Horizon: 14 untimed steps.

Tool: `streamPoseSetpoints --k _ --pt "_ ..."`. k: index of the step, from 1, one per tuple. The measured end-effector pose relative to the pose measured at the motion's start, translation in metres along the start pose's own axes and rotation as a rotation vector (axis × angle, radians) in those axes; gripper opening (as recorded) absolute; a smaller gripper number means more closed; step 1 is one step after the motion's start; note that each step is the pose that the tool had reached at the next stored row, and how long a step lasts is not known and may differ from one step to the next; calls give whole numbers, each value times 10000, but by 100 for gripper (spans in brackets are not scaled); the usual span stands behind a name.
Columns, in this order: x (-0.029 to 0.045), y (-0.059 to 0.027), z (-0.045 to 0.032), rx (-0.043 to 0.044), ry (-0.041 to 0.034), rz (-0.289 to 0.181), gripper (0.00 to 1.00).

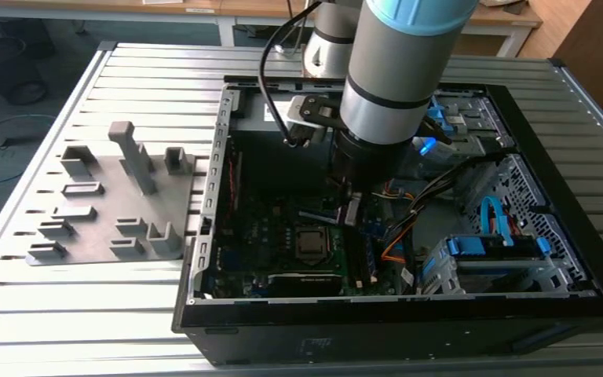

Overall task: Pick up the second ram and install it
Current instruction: 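Insert the second ram into the second slot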

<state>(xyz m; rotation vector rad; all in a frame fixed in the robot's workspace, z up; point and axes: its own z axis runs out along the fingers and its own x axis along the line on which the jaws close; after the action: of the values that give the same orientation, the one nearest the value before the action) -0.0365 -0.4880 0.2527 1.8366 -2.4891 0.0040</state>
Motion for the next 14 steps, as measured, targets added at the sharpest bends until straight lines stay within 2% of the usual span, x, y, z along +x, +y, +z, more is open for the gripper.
streamPoseSetpoints --k 3,5,7,9,10,11,14 --pt "0 0 0 0 -1 7 14" --pt "0 1 0 -20 -48 160 14" --pt "0 2 2 -73 -199 322 14" --pt "1 4 1 -151 -431 423 14" --pt "1 5 2 -183 -525 475 14" --pt "1 6 3 -198 -570 524 14" --pt "1 5 6 -205 -589 774 14"
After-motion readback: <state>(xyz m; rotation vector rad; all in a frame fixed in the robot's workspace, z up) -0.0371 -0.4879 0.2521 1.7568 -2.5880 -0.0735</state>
